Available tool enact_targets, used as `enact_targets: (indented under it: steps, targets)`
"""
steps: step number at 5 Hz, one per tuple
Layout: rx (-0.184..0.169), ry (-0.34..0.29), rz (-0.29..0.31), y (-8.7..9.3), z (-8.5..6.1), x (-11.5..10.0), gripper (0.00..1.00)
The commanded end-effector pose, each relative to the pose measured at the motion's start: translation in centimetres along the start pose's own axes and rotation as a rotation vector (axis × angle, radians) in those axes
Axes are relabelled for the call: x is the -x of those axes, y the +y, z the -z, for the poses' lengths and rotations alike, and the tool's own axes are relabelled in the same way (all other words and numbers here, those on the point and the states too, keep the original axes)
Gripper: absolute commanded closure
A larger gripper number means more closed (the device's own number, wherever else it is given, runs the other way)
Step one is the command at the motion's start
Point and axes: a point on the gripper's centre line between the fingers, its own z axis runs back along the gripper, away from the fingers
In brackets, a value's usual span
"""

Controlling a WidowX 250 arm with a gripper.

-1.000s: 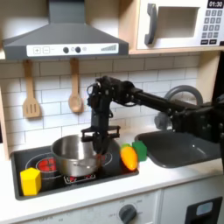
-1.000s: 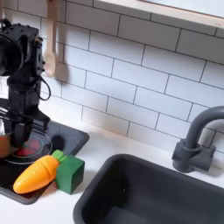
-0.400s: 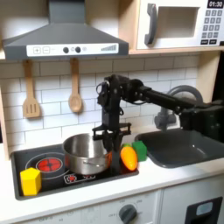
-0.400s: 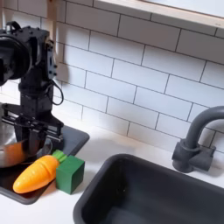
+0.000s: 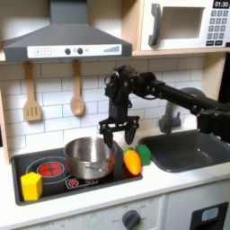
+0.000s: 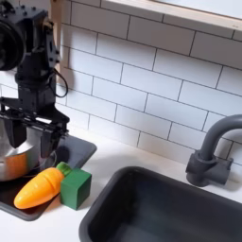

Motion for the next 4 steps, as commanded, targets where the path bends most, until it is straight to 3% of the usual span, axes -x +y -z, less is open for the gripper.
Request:
enact_targets:
  steps: [1, 4]
  targets:
    - [0.08, -0.056, 0.034, -2.0, -3.0, 1.2, 0.0]
    - [0.203, -0.189, 0.129, -5.8, -6.9, 1.8, 0.0]
